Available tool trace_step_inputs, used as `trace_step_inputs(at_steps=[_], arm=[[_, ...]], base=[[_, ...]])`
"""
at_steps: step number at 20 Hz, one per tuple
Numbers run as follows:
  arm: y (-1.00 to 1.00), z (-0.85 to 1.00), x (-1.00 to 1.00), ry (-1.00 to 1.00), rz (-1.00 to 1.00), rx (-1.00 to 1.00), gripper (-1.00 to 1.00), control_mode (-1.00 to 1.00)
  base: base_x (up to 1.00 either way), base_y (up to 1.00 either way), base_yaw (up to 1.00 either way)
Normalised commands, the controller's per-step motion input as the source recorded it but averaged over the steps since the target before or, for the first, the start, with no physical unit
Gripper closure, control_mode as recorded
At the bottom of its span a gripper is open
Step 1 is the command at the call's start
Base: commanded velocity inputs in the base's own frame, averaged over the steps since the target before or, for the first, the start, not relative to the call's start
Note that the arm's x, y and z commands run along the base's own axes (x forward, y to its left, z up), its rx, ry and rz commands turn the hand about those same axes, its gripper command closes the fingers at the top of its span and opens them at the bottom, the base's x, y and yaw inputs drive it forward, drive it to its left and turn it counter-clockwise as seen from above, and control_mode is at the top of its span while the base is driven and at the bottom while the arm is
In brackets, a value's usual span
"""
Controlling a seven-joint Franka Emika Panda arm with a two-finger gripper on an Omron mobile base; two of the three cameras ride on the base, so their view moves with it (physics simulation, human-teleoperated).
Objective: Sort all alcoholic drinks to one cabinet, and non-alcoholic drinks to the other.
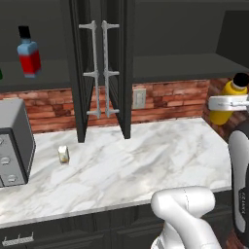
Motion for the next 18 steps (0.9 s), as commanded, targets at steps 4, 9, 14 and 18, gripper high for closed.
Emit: trace_step_inputs(at_steps=[4,9,14,18], arm=[[-0.07,0.37,0.0,0.0,0.0,0.04,1.0,-1.0],[-0.06,0.31,0.0,0.0,0.0,0.03,1.0,-1.0],[-0.05,0.27,0.0,0.0,0.0,0.02,1.0,-1.0],[-0.06,0.19,0.02,-0.01,0.0,0.0,1.0,-1.0]], base=[[0.0,0.0,0.0],[0.0,0.0,0.0],[0.0,0.0,0.0],[0.0,0.0,0.0]])
